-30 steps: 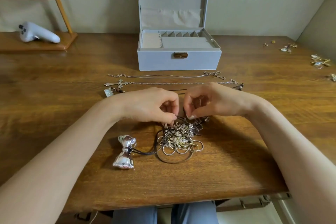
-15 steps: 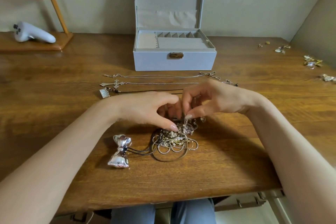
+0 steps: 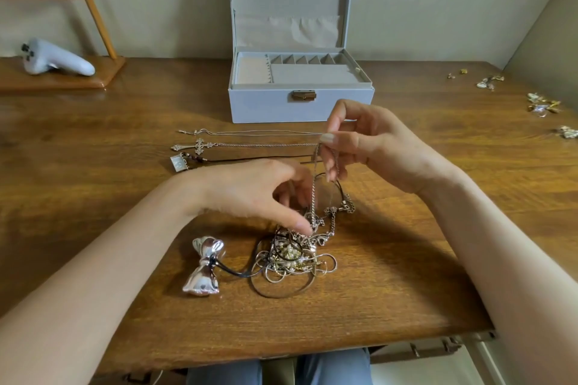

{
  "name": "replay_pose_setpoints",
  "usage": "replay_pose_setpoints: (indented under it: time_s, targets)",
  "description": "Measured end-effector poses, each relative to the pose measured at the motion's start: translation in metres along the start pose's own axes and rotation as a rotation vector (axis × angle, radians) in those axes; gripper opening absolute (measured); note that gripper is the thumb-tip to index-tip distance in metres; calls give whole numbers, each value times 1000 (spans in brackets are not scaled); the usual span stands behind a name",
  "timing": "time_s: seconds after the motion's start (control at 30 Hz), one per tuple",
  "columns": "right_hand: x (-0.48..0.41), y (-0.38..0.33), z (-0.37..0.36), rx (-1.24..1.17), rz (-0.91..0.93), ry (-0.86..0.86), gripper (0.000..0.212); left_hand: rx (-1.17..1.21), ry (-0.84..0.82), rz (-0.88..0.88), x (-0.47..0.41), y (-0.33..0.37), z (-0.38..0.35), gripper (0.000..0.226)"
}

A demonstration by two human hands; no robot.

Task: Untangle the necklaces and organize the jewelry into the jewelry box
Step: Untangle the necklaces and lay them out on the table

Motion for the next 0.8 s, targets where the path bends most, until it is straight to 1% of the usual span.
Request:
replay_pose_setpoints:
  time_s: [0.1, 0.17, 0.23, 0.33, 0.43, 0.53, 0.63, 0.8]
  targets:
    - [-1, 0, 1, -45, 2, 20, 12, 64, 119, -54, -3, 6, 2, 25]
    - [-1, 0, 1, -52, 0, 16, 15, 49, 86, -54, -4, 5, -2, 18]
    - [1, -1, 2, -3, -10, -30, 15, 6, 23, -54, -5, 4, -7, 14]
    - [7, 0, -2, 158, -97, -191, 11, 3, -12, -45, -4, 3, -6, 14]
    - [14, 5, -13, 284, -198, -385, 14, 16, -37, -23, -1, 1, -3, 21]
    - [15, 15, -21, 489, -282, -495, 21, -14, -29, -1, -1, -4, -2, 23]
    - [15, 20, -22, 699, -317, -496, 28, 34, -24, 23, -2, -7, -1, 21]
    - [12, 20, -29, 776, -264, -472, 14, 62, -11, 46, -1, -8, 0, 27]
Point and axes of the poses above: each hand's wrist, its own x-axis away from the middle knuckle, its own z-axis out of the back of the hand, y = z × x, the point moved 5 cm from there along -x, towards the middle knuckle
